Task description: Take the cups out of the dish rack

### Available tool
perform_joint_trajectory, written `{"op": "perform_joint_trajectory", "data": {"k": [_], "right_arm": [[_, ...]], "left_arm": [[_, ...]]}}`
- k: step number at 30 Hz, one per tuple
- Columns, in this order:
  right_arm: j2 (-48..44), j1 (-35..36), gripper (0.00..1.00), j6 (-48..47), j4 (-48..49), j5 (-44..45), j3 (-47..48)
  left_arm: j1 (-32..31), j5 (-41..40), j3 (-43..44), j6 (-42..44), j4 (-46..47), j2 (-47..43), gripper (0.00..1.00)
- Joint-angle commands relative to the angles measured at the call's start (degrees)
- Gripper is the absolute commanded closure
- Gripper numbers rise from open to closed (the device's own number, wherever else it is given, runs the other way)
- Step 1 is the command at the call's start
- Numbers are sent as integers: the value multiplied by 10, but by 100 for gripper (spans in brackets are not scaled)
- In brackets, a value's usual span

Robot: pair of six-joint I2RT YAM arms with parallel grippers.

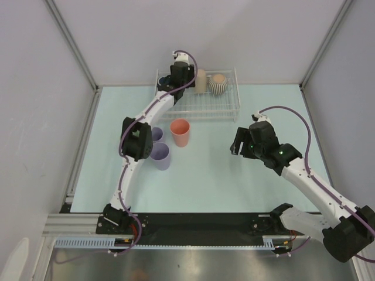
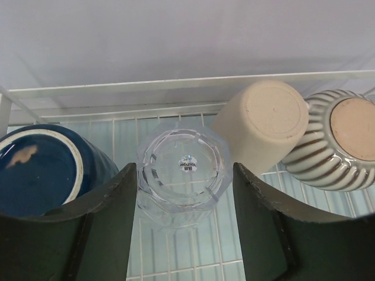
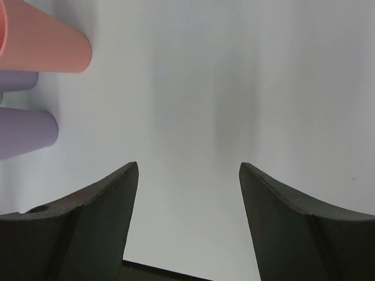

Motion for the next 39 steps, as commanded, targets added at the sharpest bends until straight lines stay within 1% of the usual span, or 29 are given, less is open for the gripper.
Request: {"op": "perform_joint_trajectory", "data": {"k": [1,6,9,16,19,20,22,23,25,26,27,28,29,30,31,32,33,34,36,37,39], "right_arm": [[-17,8,25,10,22,-1,-4],[-22,11,25,9,22,0,1],[-26,12,25,10,22,-1,3],[-35,14,25,6,15,0,8],[-35,9,25,-6,13,7,25],[-33,6,25,-8,14,6,29],[-29,-5,24,-12,21,-1,43],[-27,-8,25,-11,25,-4,47],[-26,-17,25,-8,37,-13,56],[-25,-17,25,-4,41,-16,58],[-25,-19,25,-3,51,-20,63],[-24,-19,25,-2,55,-25,64],[-21,-20,25,-2,57,-26,66],[-21,-20,25,-2,62,-27,69],[-22,-22,25,-2,64,-27,68],[-24,-21,25,-2,70,-27,68],[-25,-22,25,-2,73,-28,67],[-26,-24,25,-1,77,-30,68],[-27,-27,25,2,87,-31,69],[-27,-29,25,1,91,-33,69],[-25,-32,25,4,104,-37,71]], "left_arm": [[-2,-18,6,4,7,-71,100],[-3,-17,10,-2,-1,-80,100],[-3,-21,38,-11,-23,-70,100],[-3,-19,44,-39,-26,-90,100],[-1,-8,34,-71,-35,-113,100],[1,-4,29,-96,-36,-126,100],[8,23,7,-129,-34,-142,100],[14,39,-2,-166,-31,-158,100],[30,90,-29,-206,-16,-170,100],[37,106,-40,-245,-1,-184,100],[42,141,-66,-265,11,-191,100],[52,157,-81,-303,27,-199,100],[58,180,-97,-321,62,-212,100],[66,213,-131,-338,82,-219,100],[71,227,-150,-374,104,-224,100],[74,244,-165,-390,148,-230,100],[81,258,-180,-403,161,-234,100],[83,284,-186,-426,180,-236,100],[87,304,-200,-443,202,-237,100],[87,332,-207,-464,233,-237,100],[90,356,-223,-498,260,-237,100]]}}
